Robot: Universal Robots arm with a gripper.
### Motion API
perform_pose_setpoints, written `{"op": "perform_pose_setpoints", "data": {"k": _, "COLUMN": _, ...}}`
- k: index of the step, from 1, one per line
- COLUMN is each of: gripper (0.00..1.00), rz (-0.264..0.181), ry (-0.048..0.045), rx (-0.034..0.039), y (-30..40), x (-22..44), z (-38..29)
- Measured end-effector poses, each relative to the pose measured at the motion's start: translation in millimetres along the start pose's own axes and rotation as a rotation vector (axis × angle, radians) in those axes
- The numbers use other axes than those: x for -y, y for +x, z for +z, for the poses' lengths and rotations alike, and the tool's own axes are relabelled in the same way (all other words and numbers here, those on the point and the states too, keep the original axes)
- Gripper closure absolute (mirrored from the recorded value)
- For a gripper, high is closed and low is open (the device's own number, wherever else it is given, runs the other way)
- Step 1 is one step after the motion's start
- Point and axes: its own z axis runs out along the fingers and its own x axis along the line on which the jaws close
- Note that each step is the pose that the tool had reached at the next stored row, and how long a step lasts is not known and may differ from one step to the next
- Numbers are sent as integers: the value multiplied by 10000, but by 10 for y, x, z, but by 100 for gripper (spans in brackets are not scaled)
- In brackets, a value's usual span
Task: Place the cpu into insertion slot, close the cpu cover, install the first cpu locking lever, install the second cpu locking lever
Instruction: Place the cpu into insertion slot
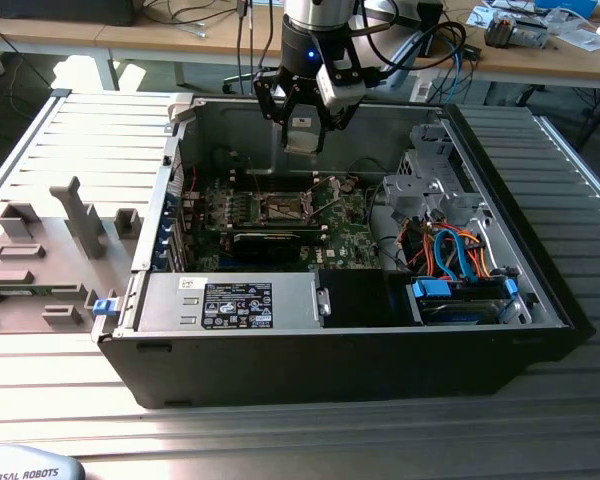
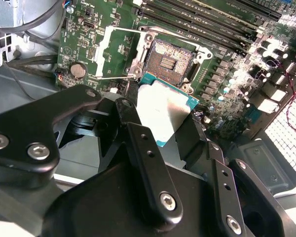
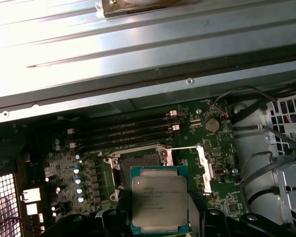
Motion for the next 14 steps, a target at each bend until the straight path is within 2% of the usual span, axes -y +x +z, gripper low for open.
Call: {"op": "perform_pose_setpoints", "data": {"k": 14, "gripper": 46, "rz": 139, "ry": -3, "rx": 8, "y": 0, "x": 0, "z": 0}}
